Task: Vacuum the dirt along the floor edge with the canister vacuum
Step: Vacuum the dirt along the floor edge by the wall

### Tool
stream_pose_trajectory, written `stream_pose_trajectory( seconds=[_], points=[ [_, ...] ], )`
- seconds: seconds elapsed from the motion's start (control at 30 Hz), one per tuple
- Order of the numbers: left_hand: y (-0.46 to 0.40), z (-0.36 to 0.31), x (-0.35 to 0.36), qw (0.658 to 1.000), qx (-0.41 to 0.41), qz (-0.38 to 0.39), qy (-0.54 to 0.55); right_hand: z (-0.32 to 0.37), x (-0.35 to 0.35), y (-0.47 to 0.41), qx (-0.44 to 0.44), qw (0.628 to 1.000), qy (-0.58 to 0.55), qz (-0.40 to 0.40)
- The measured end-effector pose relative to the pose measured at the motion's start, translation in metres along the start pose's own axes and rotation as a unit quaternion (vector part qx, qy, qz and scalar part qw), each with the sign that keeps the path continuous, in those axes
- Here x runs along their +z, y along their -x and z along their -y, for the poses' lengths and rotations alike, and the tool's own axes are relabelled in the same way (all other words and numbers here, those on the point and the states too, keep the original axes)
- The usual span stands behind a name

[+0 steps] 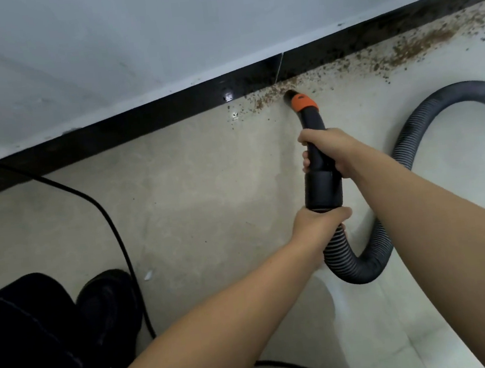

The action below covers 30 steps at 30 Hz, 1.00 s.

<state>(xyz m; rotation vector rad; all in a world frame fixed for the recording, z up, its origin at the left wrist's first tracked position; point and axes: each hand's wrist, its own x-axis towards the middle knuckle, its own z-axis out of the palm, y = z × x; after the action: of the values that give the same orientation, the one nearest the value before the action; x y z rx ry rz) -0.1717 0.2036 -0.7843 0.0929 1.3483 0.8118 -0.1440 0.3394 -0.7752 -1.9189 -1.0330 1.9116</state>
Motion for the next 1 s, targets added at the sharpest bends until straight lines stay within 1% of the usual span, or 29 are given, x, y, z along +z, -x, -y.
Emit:
stream_pose_trajectory(
  seconds=[0.1, 0.2, 0.4, 0.53, 0.73, 0.87, 1.0],
  points=[
    [0.009, 0.009, -0.007, 0.999, -0.009, -0.013, 0.043, -0.001, 0.019, 0.005, 0.006, 0.997, 0.053, 0.051],
    [0.020, 0.017, -0.017, 0.997, -0.008, -0.038, 0.070, -0.008, 0.037, 0.011, 0.012, 0.994, 0.067, 0.090],
    [0.029, 0.026, -0.036, 0.994, -0.004, -0.071, 0.088, -0.016, 0.064, 0.022, 0.001, 0.990, 0.073, 0.121],
    [0.026, 0.018, -0.047, 0.997, -0.003, -0.054, 0.061, -0.013, 0.070, 0.018, -0.006, 0.994, 0.062, 0.093],
    [0.003, -0.017, -0.044, 1.000, 0.004, 0.002, -0.022, 0.004, 0.039, -0.005, -0.012, 0.999, -0.034, 0.009],
    [-0.012, -0.033, -0.030, 0.998, 0.009, 0.031, -0.048, 0.016, 0.018, -0.020, -0.009, 0.998, -0.054, -0.017],
    [-0.026, -0.044, -0.017, 0.998, 0.016, 0.043, -0.053, 0.026, 0.003, -0.031, -0.008, 0.997, -0.065, -0.030]
  ],
)
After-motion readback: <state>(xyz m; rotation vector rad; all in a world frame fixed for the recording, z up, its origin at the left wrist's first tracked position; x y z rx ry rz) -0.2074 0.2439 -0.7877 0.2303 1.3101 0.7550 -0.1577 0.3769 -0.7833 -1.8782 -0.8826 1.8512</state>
